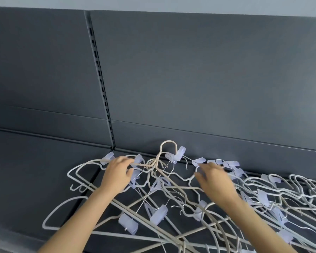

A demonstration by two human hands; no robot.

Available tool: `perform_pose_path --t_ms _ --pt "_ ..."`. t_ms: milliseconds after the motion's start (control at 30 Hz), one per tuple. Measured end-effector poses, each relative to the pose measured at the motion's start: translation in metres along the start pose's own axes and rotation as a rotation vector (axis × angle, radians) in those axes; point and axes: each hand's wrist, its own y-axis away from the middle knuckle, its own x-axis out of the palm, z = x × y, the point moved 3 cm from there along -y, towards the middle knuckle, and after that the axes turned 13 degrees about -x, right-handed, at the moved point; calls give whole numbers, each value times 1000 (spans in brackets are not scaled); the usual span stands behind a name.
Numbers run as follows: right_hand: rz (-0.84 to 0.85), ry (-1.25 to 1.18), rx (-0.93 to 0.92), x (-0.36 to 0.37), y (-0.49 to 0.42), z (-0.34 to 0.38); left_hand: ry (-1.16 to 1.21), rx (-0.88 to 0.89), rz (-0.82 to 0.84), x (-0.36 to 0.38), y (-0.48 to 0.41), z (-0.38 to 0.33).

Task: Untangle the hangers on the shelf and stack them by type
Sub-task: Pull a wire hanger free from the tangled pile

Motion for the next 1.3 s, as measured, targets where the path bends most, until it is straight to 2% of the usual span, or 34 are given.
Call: perform_pose_path --t_ms 67,133,233,400,500,767,967,1167,1300 --pt "252 -125 -34 16 1 27 -2 -35 -9 -4 0 9" --pt "347 -156 -26 30 3 40 4 -40 -14 -8 2 17" --pt "192 -255 -35 24 -4 43 46 -39 -76 -20 9 26" --pt "-119 -332 -127 -37 -20 43 203 -124 -319 -48 18 38" --pt "-183 -305 -57 -53 -27 28 229 -111 -328 -53 23 40" --pt "-35 -362 14 -17 -9 15 184 31 -306 -48 37 34" --pt "150 -428 96 9 10 20 191 79 -300 -46 42 40" --pt "195 -145 139 31 23 41 158 129 -209 -31 48 40" --pt "231 -102 199 39 26 54 143 119 -138 -20 48 40"
